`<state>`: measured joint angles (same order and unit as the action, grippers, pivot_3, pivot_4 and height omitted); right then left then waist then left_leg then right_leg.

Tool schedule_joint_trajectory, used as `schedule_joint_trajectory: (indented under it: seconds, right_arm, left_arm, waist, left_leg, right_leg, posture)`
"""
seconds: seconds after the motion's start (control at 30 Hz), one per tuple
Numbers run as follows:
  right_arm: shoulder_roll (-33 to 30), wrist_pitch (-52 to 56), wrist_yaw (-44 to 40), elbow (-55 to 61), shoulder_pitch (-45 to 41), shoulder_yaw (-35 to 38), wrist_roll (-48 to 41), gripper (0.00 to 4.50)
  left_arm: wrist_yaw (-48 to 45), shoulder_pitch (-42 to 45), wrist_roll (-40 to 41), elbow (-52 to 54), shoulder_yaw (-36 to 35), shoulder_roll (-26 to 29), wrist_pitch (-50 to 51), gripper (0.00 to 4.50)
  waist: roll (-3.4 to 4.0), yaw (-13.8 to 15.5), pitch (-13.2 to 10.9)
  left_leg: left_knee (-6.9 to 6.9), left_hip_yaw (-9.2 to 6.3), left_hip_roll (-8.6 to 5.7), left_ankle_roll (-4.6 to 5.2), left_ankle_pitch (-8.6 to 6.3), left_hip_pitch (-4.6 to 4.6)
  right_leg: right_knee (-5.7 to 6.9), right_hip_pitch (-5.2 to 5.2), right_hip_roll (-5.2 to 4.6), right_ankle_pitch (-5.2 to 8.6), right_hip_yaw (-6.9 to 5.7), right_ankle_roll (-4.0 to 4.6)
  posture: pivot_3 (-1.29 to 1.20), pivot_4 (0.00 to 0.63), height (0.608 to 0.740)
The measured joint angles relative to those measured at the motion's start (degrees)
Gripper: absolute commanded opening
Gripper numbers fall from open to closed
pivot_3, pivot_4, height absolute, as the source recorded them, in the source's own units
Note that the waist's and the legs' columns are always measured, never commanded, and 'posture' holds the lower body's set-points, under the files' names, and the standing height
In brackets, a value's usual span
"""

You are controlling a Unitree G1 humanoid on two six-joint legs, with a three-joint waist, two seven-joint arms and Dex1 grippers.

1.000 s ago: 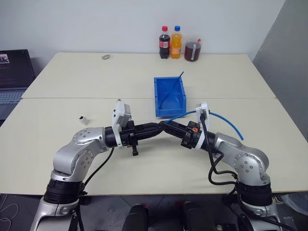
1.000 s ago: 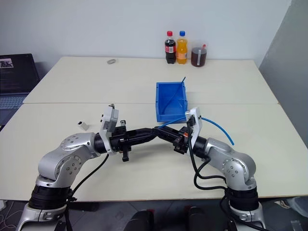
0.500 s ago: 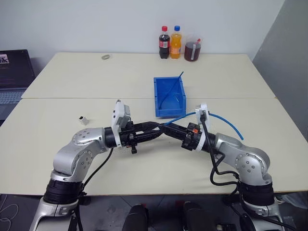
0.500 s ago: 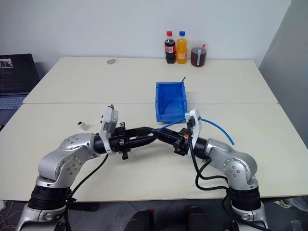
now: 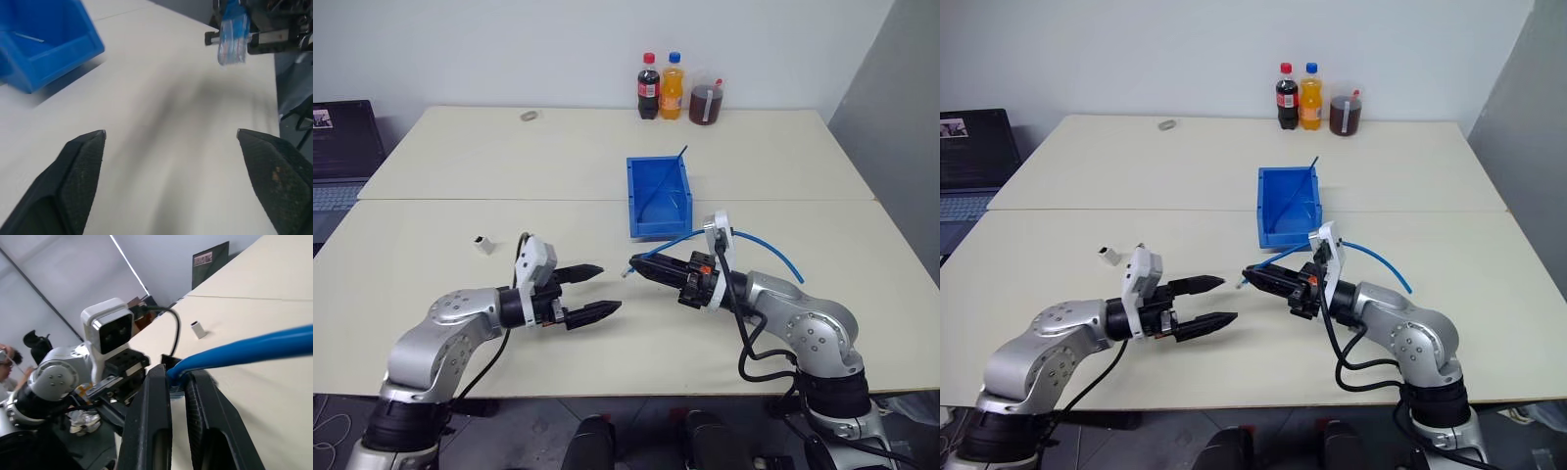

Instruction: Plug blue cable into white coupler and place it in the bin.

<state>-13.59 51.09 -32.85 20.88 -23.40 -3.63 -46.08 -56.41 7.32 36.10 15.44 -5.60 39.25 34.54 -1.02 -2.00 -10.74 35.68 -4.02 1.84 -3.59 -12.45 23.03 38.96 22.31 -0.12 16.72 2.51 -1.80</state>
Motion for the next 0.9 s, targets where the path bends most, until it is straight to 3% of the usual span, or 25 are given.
schedule_joint_trajectory:
  seconds: [0.23,0.3,0.43,0.5,0.57,0.67,0.9]
  right_arm:
    - [-3.72,-5.12,-3.18,-1.10,0.04,-2.33,5.36,0.11]
    - [-4.65,-6.27,-4.02,-1.14,0.45,-2.60,6.71,0.11]
    - [-6.43,-7.61,-5.46,-1.16,2.78,-3.63,8.35,0.11]
    - [-6.57,-7.95,-5.74,-1.23,2.84,-3.96,8.70,0.11]
    - [-6.74,-8.27,-6.04,-1.26,2.82,-4.01,8.97,0.11]
    - [-7.00,-8.52,-6.71,-1.55,2.73,-4.15,9.03,0.11]
    - [-7.71,-8.76,-7.18,-2.87,1.60,-4.33,9.07,0.11]
  left_arm:
    - [13.23,-4.66,-4.55,0.10,-2.59,-5.67,-0.95,4.50]
    - [19.79,-5.16,-9.28,-0.03,-2.64,-8.76,-3.84,4.50]
    - [41.04,-5.34,-19.65,0.83,-5.33,-20.06,-7.38,4.50]
    - [46.22,-5.39,-21.38,0.85,-6.21,-22.91,-7.08,4.50]
    - [55.73,-3.33,-23.41,0.50,-8.82,-28.21,-3.82,4.50]
    - [63.10,0.52,-24.49,-1.34,-11.65,-31.28,-1.16,4.50]
    - [73.96,14.08,-26.45,-14.92,-17.48,-32.17,-1.30,4.50]
  waist:
    - [-0.02,0.15,-0.01]
    - [-0.04,0.25,-0.02]
    - [-0.09,0.36,-0.02]
    - [-0.12,0.35,-0.03]
    - [-0.14,0.35,-0.04]
    - [-0.17,0.33,-0.04]
    - [-0.24,0.36,-0.04]
  left_leg:
    - [0.00,0.00,-0.02,0.00,0.00,0.00]
    - [0.00,-0.01,-0.03,0.00,0.00,0.00]
    - [0.04,-0.01,-0.06,-0.01,0.00,0.03]
    - [0.04,-0.02,-0.06,-0.01,0.00,0.03]
    - [0.06,-0.05,-0.06,-0.01,0.00,0.02]
    - [0.08,-0.08,-0.07,-0.01,0.00,0.01]
    - [0.15,-0.06,-0.12,-0.02,0.00,0.05]
  right_leg:
    - [-0.02,-0.01,-0.04,0.00,0.01,0.00]
    - [-0.02,-0.02,-0.05,0.00,0.00,-0.01]
    - [-0.03,-0.04,-0.10,-0.03,0.03,-0.06]
    - [-0.03,-0.04,-0.09,-0.04,0.00,-0.06]
    - [0.01,-0.05,-0.06,-0.04,-0.04,-0.07]
    - [0.01,-0.08,-0.02,-0.06,-0.07,-0.11]
    - [-0.01,-0.08,-0.03,-0.09,-0.05,-0.15]
  posture:
    - [0.00,0.150,0.740]
    - [0.00,0.150,0.740]
    - [0.00,0.150,0.740]
    - [0.00,0.150,0.740]
    - [0.00,0.150,0.740]
    - [0.00,0.150,0.740]
    - [0.00,0.150,0.740]
